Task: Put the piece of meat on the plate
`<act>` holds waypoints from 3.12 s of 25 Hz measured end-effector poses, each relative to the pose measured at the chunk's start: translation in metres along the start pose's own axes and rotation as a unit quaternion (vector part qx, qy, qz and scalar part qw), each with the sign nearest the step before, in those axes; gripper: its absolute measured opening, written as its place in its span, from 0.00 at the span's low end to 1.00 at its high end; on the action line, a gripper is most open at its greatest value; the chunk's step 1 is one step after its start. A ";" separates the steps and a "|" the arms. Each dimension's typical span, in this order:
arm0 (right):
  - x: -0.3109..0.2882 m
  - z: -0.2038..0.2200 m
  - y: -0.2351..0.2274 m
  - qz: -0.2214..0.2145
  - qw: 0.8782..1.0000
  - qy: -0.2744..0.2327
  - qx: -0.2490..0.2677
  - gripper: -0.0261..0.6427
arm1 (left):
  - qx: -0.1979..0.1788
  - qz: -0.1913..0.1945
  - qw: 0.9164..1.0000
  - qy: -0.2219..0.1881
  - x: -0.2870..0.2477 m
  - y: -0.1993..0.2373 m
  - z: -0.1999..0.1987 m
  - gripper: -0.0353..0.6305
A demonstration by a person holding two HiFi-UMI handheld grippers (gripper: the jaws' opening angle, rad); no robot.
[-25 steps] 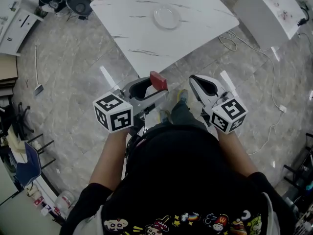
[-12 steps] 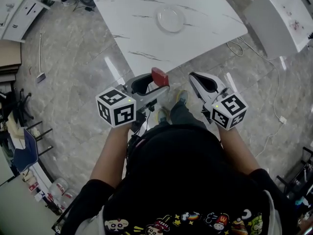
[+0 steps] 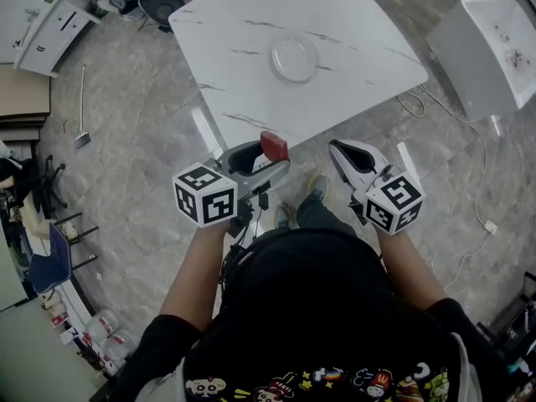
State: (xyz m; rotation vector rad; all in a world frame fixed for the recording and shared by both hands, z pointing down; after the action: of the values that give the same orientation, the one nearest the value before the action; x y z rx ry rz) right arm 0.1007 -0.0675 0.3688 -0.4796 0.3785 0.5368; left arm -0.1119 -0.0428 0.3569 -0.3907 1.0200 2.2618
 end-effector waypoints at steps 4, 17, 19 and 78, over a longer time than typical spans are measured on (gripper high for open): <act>0.009 -0.004 -0.019 0.002 1.000 -0.007 -0.002 0.08 | -0.003 -0.012 1.000 0.000 -0.012 0.001 -0.013 0.64; 0.003 -0.018 -0.037 0.032 0.999 -0.008 -0.016 0.08 | -0.043 -0.011 0.998 0.034 -0.022 0.036 -0.056 0.64; -0.004 -0.025 -0.035 0.042 0.999 -0.010 -0.014 0.08 | -0.053 -0.005 0.997 0.047 -0.022 0.050 -0.064 0.64; -0.027 0.026 -0.093 0.200 0.959 0.015 -0.200 0.08 | -0.372 -0.047 0.797 0.473 -0.274 0.245 -0.143 0.64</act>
State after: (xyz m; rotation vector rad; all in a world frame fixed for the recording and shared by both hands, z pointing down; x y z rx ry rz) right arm 0.1373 -0.1349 0.4333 -0.8095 0.4005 1.0107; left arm -0.0584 -0.3892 0.5367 -1.9997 0.3922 2.2595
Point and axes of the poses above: the fingertips, and each gripper's own axes: x backward along the fingers, y to its left, z out of its underside, the point moved 7 cm from there along x, backward along the fingers, and after that the axes turned 8 degrees about y, right-handed, at the moved point
